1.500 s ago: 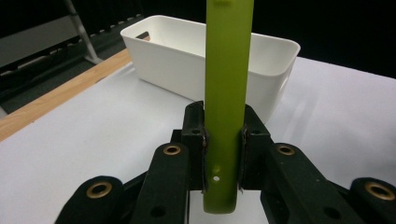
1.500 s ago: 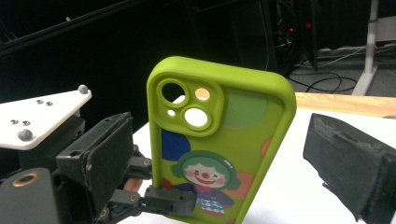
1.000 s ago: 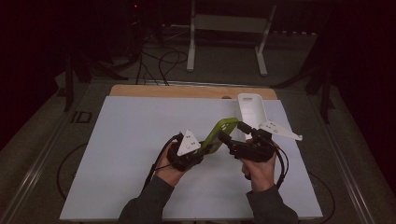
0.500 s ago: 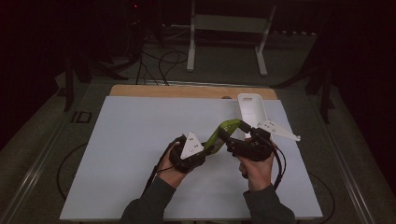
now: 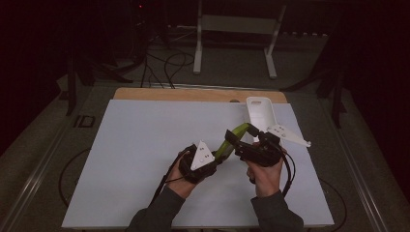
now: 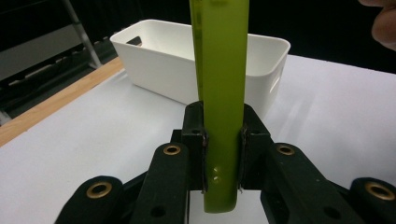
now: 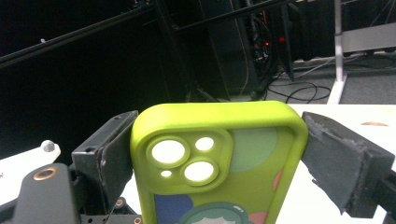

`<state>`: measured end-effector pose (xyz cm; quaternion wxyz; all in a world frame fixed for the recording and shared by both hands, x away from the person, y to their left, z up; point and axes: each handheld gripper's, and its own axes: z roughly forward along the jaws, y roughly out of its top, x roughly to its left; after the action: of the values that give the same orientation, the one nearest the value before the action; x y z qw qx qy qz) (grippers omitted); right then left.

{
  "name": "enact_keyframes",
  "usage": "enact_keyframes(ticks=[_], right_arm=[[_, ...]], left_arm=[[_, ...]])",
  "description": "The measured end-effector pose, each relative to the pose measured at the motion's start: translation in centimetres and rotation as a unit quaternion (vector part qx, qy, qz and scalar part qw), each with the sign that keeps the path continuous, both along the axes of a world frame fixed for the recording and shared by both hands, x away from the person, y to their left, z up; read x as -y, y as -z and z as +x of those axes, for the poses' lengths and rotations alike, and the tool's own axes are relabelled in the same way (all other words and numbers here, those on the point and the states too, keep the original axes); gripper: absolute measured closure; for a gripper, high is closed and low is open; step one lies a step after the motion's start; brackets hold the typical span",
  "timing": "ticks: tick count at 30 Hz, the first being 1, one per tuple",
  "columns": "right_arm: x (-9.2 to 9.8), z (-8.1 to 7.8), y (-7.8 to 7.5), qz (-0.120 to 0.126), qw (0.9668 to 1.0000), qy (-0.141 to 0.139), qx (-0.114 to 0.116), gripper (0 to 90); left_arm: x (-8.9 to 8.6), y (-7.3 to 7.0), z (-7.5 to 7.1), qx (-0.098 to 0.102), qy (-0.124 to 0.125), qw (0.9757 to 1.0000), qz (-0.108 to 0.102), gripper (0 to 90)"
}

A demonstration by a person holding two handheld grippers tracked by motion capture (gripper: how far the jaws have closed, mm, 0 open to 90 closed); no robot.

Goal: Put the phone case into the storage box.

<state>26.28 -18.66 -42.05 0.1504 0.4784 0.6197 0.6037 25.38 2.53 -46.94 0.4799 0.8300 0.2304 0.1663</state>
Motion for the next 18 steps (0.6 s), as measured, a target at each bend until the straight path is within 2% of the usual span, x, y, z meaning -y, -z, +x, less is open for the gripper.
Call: enact_keyframes(ticks=[4, 10, 13, 18], right_arm=[[-0.01, 0.03, 0.02, -0.001, 1.0000, -0.001, 0.005, 14.4], [-0.06, 0.03, 0.09, -0.005, 0.9999, -0.002, 0.011, 14.4], [0.09, 0.01, 0.12, -0.004, 0.9999, -0.003, 0.014, 14.4], [0.25, 0.02, 0.15, -0.001, 0.9998, -0.005, 0.017, 13.9]], left_arm=[[0.13, 0.03, -0.04, -0.004, 0.005, 1.0000, -0.004, 77.5], [0.43, 0.12, -0.35, 0.000, 0.017, 0.9998, -0.004, 77.6], [0.27, 0.04, -0.31, -0.006, 0.023, 0.9996, -0.016, 77.7], [0.16, -0.03, -0.29, -0.008, 0.026, 0.9994, -0.022, 77.7]])
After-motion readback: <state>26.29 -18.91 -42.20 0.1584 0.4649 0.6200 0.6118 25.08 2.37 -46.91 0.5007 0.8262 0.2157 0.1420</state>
